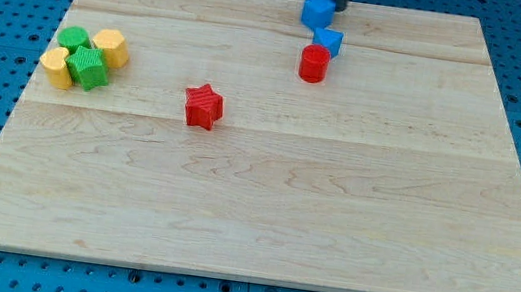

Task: Separate red circle from the blue triangle

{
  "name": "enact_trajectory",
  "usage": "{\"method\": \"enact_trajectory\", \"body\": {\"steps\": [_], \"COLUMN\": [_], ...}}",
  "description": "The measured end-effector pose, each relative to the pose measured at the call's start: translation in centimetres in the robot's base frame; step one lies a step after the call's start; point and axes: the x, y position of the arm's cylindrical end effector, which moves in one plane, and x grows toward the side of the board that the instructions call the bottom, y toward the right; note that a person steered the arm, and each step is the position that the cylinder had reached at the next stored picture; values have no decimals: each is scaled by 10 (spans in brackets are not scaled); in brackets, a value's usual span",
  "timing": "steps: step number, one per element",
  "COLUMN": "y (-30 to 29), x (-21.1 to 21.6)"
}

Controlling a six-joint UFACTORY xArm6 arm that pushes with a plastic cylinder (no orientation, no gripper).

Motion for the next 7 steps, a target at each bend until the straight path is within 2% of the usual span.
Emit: {"method": "enact_trajectory", "body": {"steps": [1,2,3,5,6,7], "y": [-16,50,46,3,-1,-49], "x": [6,5,51,67,141,189]}}
